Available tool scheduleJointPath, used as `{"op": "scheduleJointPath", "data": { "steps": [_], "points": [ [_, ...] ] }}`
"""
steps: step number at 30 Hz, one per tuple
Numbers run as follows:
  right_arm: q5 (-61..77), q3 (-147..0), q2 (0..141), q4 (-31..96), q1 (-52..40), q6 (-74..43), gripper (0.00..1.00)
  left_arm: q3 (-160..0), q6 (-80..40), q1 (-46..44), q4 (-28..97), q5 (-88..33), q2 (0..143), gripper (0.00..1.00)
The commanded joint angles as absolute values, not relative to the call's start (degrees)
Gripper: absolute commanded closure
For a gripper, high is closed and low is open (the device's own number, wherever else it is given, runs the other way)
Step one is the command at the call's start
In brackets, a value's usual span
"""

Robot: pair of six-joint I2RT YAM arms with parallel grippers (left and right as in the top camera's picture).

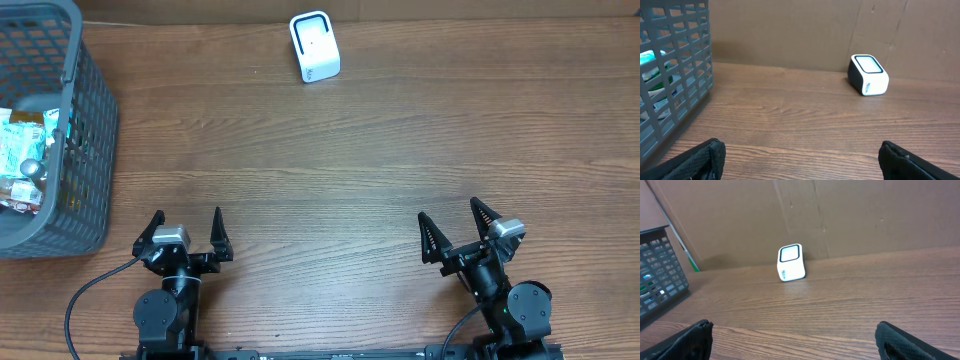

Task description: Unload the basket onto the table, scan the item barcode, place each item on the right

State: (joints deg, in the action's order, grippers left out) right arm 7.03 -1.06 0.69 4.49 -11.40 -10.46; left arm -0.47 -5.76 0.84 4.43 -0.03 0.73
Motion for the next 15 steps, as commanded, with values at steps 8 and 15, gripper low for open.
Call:
{"op": "scheduleJointPath", "data": {
  "steps": [8,15],
  "points": [
    [6.5,-0.5,0.4,4.2,-11.9,-10.0,0.00,-0.3,-4.9,0.7,4.5,-0.7,0.3,0.00],
    [6.5,-0.5,0.4,4.2,-11.9,-10.0,0.00,-0.3,-4.9,0.7,4.4,-0.7,0.3,0.00]
  ]
}}
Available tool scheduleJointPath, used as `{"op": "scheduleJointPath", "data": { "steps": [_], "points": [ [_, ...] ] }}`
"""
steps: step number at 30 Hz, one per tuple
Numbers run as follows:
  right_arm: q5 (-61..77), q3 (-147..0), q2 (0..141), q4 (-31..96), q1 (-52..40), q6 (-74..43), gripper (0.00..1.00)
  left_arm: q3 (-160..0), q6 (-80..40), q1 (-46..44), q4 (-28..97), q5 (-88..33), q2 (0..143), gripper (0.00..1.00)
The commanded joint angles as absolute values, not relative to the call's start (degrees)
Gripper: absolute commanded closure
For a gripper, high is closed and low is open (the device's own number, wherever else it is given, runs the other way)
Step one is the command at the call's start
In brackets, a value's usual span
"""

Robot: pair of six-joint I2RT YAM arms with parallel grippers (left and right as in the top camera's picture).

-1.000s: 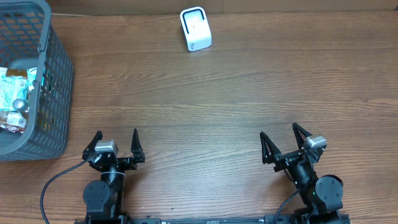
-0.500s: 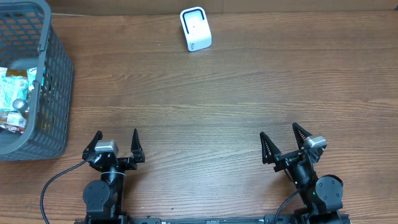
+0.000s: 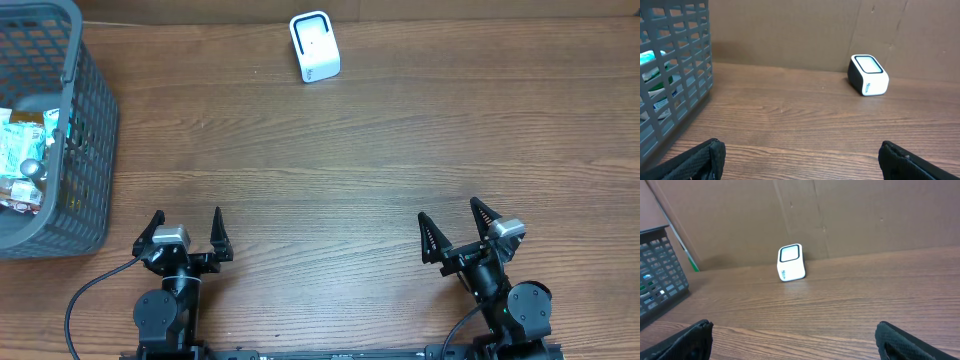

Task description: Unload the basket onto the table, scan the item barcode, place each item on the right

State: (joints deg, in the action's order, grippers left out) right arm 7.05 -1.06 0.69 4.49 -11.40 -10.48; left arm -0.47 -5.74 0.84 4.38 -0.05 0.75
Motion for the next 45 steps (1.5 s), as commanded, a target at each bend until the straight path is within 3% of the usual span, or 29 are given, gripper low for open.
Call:
{"op": "scheduleJointPath", "data": {
  "steps": [1,6,12,21,25,30,38,41,45],
  "points": [
    [6.5,-0.5,0.4,4.2,-11.9,-10.0,0.00,-0.3,-4.9,0.7,4.4,-0.7,0.3,0.00],
    [6.5,-0.5,0.4,4.2,-11.9,-10.0,0.00,-0.4,-4.9,0.7,1.0,-3.7,0.3,0.00],
    [6.5,-0.5,0.4,4.2,-11.9,-10.0,0.00,-5.5,-6.5,0.7,-11.9,-8.1,0.3,0.01],
    [6.5,-0.5,0.4,4.2,-11.9,-10.0,0.00,-21.1,-9.5,0.7,-9.4,-15.4,0.3,0.00],
    [6.5,-0.5,0.4,4.2,-11.9,-10.0,0.00,-34.0,-9.4,0.7,-0.1,-15.6,5.5,0.00],
    [6.5,-0.5,0.4,4.2,-11.9,-10.0,0.00,-56.9,-8.4,0.7,16.8,-18.9,22.1,0.00],
    [6.5,-0.5,0.4,4.2,-11.9,-10.0,0.00,-103.9,2.0,0.7,62.8,-19.5,59.3,0.00],
    [6.5,-0.5,0.4,4.2,-11.9,-10.0,0.00,-115.4,1.7,0.7,71.5,-19.6,70.6,0.00],
    [6.5,-0.5,0.4,4.2,-11.9,-10.0,0.00,-118.7,3.5,0.7,75.2,-17.8,79.0,0.01]
  ]
}}
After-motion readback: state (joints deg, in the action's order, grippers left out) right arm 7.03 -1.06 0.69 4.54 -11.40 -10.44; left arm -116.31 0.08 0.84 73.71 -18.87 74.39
